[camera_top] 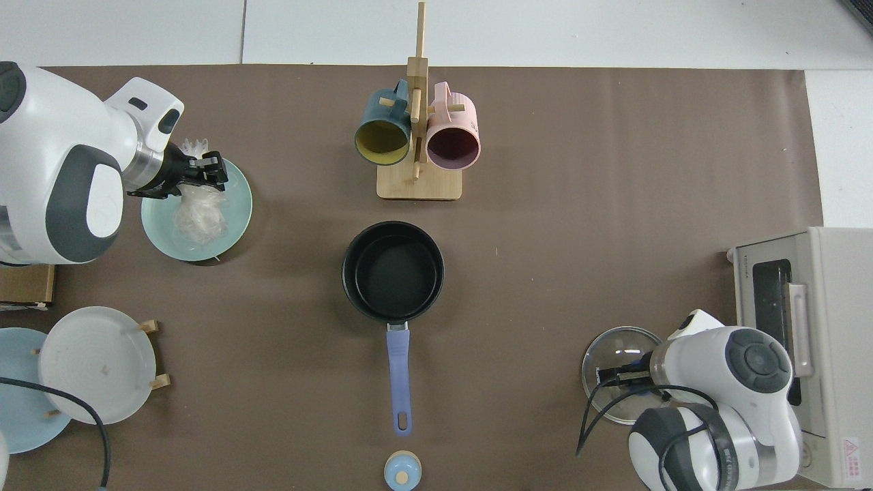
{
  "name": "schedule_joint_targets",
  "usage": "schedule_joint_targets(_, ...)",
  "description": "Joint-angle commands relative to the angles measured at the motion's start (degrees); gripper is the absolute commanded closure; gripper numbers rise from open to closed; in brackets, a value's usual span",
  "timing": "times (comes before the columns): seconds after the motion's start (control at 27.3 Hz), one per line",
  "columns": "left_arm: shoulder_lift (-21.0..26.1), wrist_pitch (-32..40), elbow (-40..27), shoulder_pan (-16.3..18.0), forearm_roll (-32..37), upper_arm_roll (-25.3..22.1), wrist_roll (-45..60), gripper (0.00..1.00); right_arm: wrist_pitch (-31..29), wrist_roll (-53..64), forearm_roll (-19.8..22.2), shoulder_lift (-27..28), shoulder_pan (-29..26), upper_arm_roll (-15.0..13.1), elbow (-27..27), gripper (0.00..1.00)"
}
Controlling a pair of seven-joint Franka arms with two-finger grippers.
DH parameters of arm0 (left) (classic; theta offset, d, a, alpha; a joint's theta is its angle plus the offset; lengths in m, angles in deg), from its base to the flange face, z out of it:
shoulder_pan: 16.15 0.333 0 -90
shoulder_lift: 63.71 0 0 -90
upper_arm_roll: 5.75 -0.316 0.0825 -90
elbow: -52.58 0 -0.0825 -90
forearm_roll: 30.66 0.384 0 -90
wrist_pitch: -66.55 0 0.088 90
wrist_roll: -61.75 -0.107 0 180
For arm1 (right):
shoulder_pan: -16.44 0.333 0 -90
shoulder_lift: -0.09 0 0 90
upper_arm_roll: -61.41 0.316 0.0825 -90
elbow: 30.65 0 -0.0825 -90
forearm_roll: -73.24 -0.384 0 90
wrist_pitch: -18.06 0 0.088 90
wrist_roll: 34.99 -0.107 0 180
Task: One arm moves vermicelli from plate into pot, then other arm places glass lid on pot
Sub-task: 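Grasp the white vermicelli on the blue plate with the left gripper and lift, then carry the vermicelli over the black saucepan with the left gripper and release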
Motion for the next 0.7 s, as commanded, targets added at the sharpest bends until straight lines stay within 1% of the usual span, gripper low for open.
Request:
schedule_joint_targets(0.0,-4.52,1.92,-3.00,-0.47,-0.66,6.58,7.58,1.00,-2.17,-0.59,0.57,-0.82,-0.58,0.06,1.72,0.51)
schedule_joint_targets(0.07,-4.61,1.74,-3.35,-0.47,-0.49,9.93,9.78,1.00,-2.17,-0.50,0.57,-0.82,-0.58,0.06,1.72,0.63)
schedule_joint_targets(0.15,-4.96,0.87,-4.84,-0.30,-0.49,12.74,10.75,1.00,-2.08,-0.85,0.57,-0.91,-0.50,0.06,1.54,0.78)
schedule_joint_targets(0.26,-7.07,-2.81,-9.05,0.14,-0.49,17.31,12.42,1.00,-1.73,-0.77,0.57,-0.91,-0.50,0.06,1.19,0.92)
schedule_joint_targets(0.37,-8.48,-8.79,-13.80,-0.03,-0.49,20.92,15.41,1.00,-1.38,-0.85,0.57,-1.00,-0.50,0.06,0.93,0.98)
schedule_joint_targets(0.44,-7.96,-10.56,-14.69,-0.12,-0.49,22.33,16.29,1.00,-1.12,-0.85,0.57,-1.35,-0.41,0.06,0.75,0.99)
schedule_joint_targets(0.51,-7.17,-11.26,-14.69,-0.21,-0.49,22.68,16.38,1.00,-0.24,-0.85,0.49,-1.61,-0.41,0.06,-0.30,1.00)
schedule_joint_targets(0.59,-6.11,-11.88,-14.87,-0.47,-0.23,22.77,16.38,1.00,2.04,-0.85,0.49,-1.61,-0.23,0.06,-1.96,1.00)
schedule_joint_targets(0.66,-5.23,-13.11,-15.57,-0.65,-0.05,23.56,16.82,1.00,5.64,-0.85,0.49,-1.61,-0.23,0.06,-4.95,1.00)
